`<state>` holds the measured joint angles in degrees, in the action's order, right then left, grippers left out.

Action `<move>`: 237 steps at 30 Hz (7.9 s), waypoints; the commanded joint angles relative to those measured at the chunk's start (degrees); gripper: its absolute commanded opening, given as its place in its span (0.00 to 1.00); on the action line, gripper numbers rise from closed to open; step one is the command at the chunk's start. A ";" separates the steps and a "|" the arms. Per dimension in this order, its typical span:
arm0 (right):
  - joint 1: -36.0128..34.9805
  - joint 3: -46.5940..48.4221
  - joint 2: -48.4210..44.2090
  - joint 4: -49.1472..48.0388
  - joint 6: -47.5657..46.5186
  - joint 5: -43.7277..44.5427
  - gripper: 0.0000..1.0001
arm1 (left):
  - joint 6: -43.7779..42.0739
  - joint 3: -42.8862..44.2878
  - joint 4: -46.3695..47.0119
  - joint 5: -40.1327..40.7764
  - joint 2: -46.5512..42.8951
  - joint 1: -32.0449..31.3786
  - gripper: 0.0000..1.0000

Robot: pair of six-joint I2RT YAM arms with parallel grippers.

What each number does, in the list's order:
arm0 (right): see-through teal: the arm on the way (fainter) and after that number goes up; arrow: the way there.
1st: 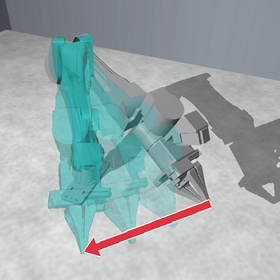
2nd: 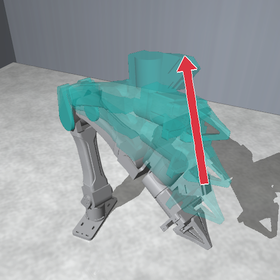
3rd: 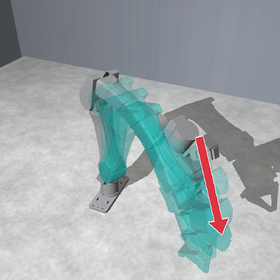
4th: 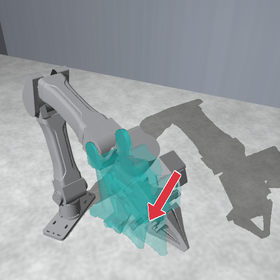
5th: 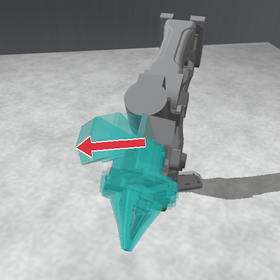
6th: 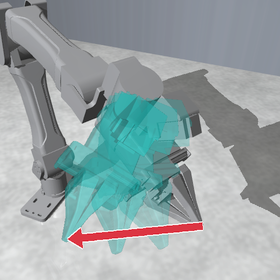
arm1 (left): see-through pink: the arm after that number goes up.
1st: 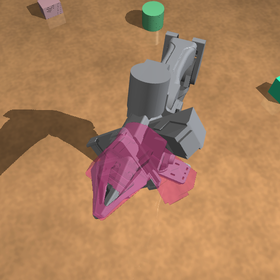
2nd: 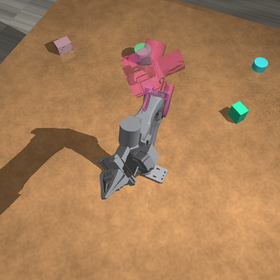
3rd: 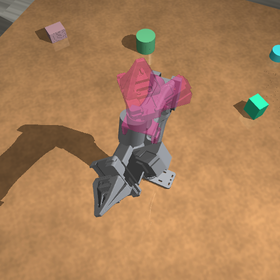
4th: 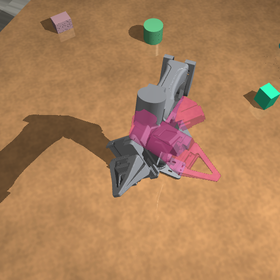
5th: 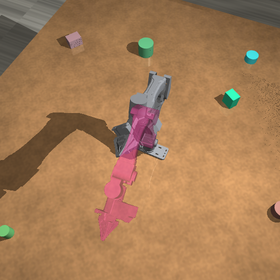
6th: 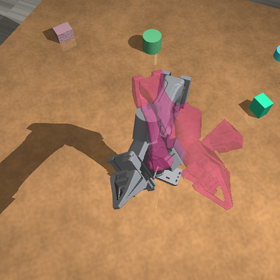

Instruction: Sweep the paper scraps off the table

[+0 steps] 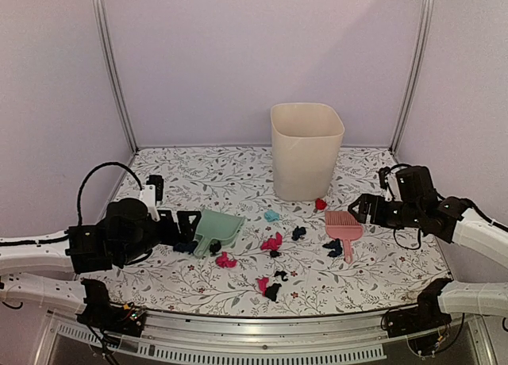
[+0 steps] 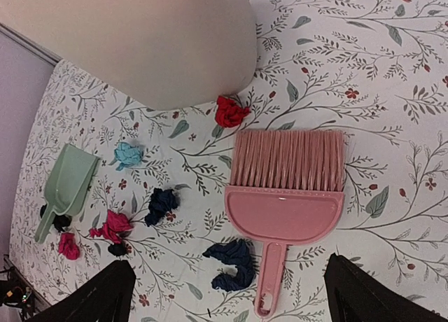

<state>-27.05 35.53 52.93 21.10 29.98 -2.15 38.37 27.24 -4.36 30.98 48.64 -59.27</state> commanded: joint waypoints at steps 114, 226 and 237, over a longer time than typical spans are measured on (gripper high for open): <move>-50.21 24.65 27.05 -4.35 -8.61 30.73 0.00 | 0.52 -1.02 20.44 -39.66 2.23 -3.25 0.82; -42.39 2.97 24.30 -89.14 -0.09 3.35 0.27 | 0.57 11.74 49.25 -40.88 16.44 -3.76 0.00; -42.30 2.05 23.14 -90.34 -0.14 4.20 0.22 | 1.01 11.27 50.02 -40.71 17.25 -3.80 0.00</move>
<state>-69.58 37.12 76.97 -67.68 30.02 1.91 40.05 39.09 44.18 -10.04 65.17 -62.19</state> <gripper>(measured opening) 0.211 0.086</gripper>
